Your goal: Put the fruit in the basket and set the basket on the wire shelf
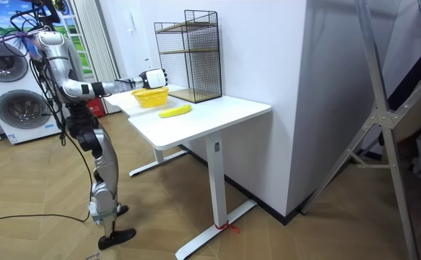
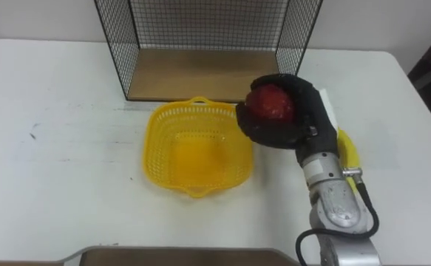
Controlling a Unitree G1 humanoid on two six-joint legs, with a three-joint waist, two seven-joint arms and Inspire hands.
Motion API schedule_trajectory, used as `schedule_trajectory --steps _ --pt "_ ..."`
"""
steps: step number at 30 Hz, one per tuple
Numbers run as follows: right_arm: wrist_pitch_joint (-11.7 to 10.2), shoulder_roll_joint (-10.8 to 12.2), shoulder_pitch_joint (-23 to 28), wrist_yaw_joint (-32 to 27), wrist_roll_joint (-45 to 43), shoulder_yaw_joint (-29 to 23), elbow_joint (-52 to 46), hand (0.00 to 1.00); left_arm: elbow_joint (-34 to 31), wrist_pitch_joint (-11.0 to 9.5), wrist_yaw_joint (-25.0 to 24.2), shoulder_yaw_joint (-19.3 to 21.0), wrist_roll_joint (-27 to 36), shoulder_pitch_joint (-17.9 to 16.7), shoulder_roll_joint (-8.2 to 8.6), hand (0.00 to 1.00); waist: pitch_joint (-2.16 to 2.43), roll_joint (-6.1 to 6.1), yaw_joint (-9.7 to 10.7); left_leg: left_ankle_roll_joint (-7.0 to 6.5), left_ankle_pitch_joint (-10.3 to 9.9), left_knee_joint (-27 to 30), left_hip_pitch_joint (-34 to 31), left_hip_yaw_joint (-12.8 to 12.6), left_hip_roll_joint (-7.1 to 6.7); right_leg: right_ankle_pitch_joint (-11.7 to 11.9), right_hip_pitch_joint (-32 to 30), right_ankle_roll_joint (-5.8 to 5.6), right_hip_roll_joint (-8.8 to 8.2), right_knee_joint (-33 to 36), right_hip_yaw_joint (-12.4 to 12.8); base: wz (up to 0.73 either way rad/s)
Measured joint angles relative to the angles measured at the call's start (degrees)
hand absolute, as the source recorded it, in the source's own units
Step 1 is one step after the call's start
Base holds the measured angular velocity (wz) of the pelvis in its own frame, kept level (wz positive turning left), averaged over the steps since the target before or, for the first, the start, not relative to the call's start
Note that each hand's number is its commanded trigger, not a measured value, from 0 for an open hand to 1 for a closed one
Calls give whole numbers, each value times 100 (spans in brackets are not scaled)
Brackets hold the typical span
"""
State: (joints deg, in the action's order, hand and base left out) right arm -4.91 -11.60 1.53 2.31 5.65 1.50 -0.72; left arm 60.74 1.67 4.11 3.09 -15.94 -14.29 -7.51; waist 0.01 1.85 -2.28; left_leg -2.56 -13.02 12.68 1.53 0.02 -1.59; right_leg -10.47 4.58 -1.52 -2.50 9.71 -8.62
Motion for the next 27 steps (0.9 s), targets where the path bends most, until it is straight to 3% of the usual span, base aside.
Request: schedule_trajectory --steps 10,11,12,13,14,17,21,27 --pt "136 -212 -20 261 -441 186 -10 100 -17 31 -1 -5 5 123 -8 0 2 5 -125 -1 1 -2 -36 -51 1 0 -57 0 0 11 63 -2" --pt "136 -212 -20 292 -468 198 -12 87 -17 31 -1 -6 5 128 -10 0 2 7 -132 -1 1 -1 -36 -45 1 0 -52 0 0 11 60 0" --pt "137 -214 -24 298 -475 227 -12 54 -16 31 -1 -7 5 130 -15 0 -1 12 -133 -1 1 -1 -35 -40 1 0 -47 0 0 11 55 0" --pt "137 -213 -28 316 -482 236 -12 4 -16 31 -1 -7 5 133 -17 0 -5 19 -133 -1 1 0 -35 -37 1 0 -45 0 0 11 53 0" --pt "137 -213 -32 376 -512 238 -12 0 -16 31 -2 -7 5 143 -21 0 -18 39 -136 -1 1 0 -35 -34 1 0 -44 0 0 10 50 0" --pt "137 -214 -43 430 -579 270 -13 0 -16 31 -3 -12 10 155 -47 0 -42 84 -160 -1 1 1 -37 -27 0 0 -42 0 -1 10 45 0" --pt "201 -205 -51 491 -736 415 -149 0 -16 50 -11 -228 9 152 -119 0 -46 102 -157 -1 1 -4 -38 -24 -2 0 -42 0 0 9 45 0" --pt "231 -201 -93 493 -853 416 -213 0 -21 69 -12 -230 8 154 -120 0 -50 111 -134 -1 1 -21 -37 -15 -1 0 -44 0 1 4 46 0"
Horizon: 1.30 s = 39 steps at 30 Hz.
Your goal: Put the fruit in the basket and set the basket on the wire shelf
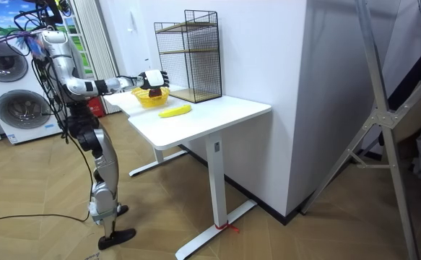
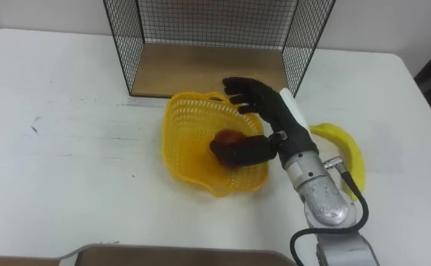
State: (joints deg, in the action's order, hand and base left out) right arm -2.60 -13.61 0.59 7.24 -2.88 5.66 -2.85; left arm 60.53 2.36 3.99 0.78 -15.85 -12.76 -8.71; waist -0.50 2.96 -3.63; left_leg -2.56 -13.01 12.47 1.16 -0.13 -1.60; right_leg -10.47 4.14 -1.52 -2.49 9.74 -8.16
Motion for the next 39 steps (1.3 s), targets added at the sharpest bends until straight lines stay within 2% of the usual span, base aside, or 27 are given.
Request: schedule_trajectory --steps 3,15,25,31,34,39 --pt "94 0 -2 0 -3 0 0 0 -19 14 0 0 0 -1 0 0 0 0 1 0 0 -29 2 -1 1 0 -6 0 1 0 1 0" --pt "143 32 -7 52 -448 -6 -2 0 -309 12 5 -2 26 -7 0 0 7 2 18 0 0 -24 -24 12 1 0 -24 0 -6 -4 -97 0" --pt "144 22 -30 -51 -378 -91 -13 0 -286 6 41 18 5 -59 -5 0 36 13 7 -1 1 1 11 5 -4 0 -7 0 -3 -1 32 0" --pt "108 25 -32 -349 50 -472 -16 0 -234 -43 40 91 7 -89 7 0 19 -25 16 -1 1 28 37 -13 1 0 44 0 -2 -4 26 0" --pt "65 24 -38 -639 382 -765 -67 0 -232 -62 40 151 3 -210 23 0 32 -69 25 0 0 3 67 -11 0 0 77 0 -1 -5 3 0" --pt "-3 -13 -52 -1164 808 -1199 -84 0 -183 -61 40 156 2 -331 35 0 30 -45 90 0 1 17 67 -9 1 0 94 0 -4 -3 -36 2"
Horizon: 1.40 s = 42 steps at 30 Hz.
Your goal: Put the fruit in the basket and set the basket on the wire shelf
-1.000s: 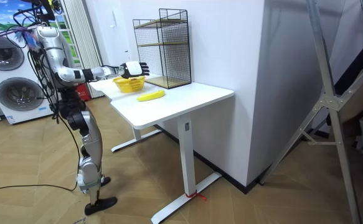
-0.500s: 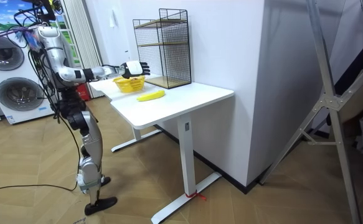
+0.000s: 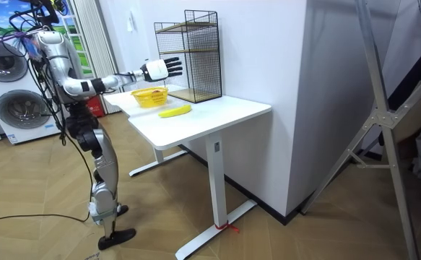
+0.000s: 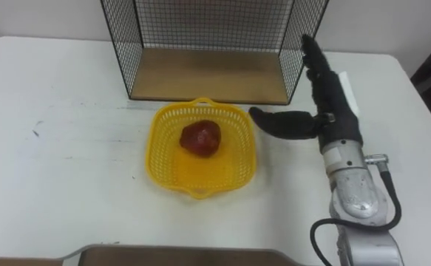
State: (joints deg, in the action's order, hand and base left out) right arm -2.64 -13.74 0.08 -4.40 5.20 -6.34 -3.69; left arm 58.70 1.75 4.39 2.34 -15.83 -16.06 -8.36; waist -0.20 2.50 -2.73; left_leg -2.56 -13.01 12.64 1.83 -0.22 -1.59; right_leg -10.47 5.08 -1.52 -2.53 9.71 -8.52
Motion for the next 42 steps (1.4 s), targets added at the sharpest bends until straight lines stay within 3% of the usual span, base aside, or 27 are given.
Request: schedule_trajectory --steps 6,13,20,23,27,29,36,42 --pt "-110 -12 -2 -511 -39 -243 147 0 110 6 0 89 1 -24 -5 0 -3 9 199 0 0 11 -10 21 -3 0 6 0 -5 0 -29 3" --pt "-85 -37 -68 -597 -212 -383 887 0 104 45 -43 232 0 6 -17 0 -18 94 266 0 0 -36 26 -23 -1 0 4 0 -4 6 6 -3" --pt "85 -243 -239 -617 -305 -622 1436 0 17 87 -61 544 0 -37 -13 0 7 164 241 -2 1 -24 53 -20 -3 0 6 0 -6 5 4 0" --pt "112 -260 -247 -587 -339 -620 1575 0 7 91 -61 545 4 -35 -20 0 3 184 243 -2 1 -25 67 1 -3 0 23 -1 -6 3 -4 1" --pt "261 -392 -389 -476 -353 -611 1980 0 -20 192 -61 542 5 -37 -60 0 -36 260 230 -2 1 -22 71 48 -4 -1 37 -1 -5 1 -15 2" --pt "297 -440 -472 -468 -353 -611 2110 0 -20 242 -61 542 4 -72 -61 0 -27 273 233 -2 1 -31 70 53 -4 -1 34 -1 -4 1 -15 0" --pt "355 -571 -590 -406 -354 -606 2437 0 -48 306 -59 543 5 -89 -74 0 -6 266 217 -1 1 5 70 50 -6 0 48 -1 -5 0 -40 0" --pt "390 -644 -672 -167 -326 -507 2813 0 -53 334 -60 534 59 -108 -92 0 28 185 223 -2 1 29 114 56 -7 0 96 -1 -15 -4 -73 0"
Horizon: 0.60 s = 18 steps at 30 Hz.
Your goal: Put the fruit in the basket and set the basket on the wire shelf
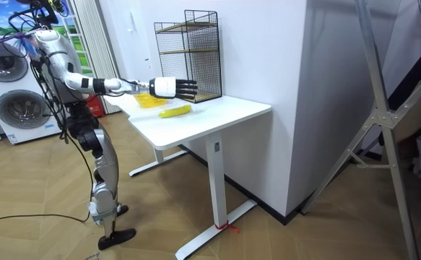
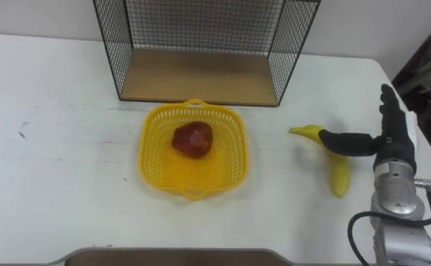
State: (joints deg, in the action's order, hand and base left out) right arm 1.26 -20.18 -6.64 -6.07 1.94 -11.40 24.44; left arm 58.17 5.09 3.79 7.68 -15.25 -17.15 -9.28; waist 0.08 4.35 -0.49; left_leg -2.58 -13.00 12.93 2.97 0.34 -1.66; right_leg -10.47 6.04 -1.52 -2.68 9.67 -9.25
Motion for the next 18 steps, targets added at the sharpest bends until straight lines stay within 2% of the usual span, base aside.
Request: schedule_trajectory --steps 3,10,14,15,18 --pt "13 -19 -106 244 -30 60 601 0 29 7 -1 6 -41 -2 -36 0 -9 -10 -8 2 1 1 72 -4 6 0 69 0 1 0 -22 0" --pt "0 -53 -174 677 -434 65 1154 0 28 137 -83 80 -62 -7 -51 0 -23 -26 -27 4 -1 -20 58 2 4 0 82 1 2 5 -35 0" --pt "5 -64 -286 830 -626 66 1347 0 27 142 -108 112 -63 -1 -60 0 -18 42 -29 4 -1 -23 56 -3 3 1 81 1 3 7 -35 0" --pt "-6 -64 -292 868 -720 71 1401 0 27 142 -114 109 -62 1 -65 0 -33 35 -29 4 -1 -19 55 -2 2 1 82 2 2 5 -35 0" --pt "-70 -64 -331 963 -970 78 1618 0 28 142 -130 109 -63 2 -77 0 2 99 -29 3 -1 -14 55 2 1 2 80 2 2 4 -35 0"
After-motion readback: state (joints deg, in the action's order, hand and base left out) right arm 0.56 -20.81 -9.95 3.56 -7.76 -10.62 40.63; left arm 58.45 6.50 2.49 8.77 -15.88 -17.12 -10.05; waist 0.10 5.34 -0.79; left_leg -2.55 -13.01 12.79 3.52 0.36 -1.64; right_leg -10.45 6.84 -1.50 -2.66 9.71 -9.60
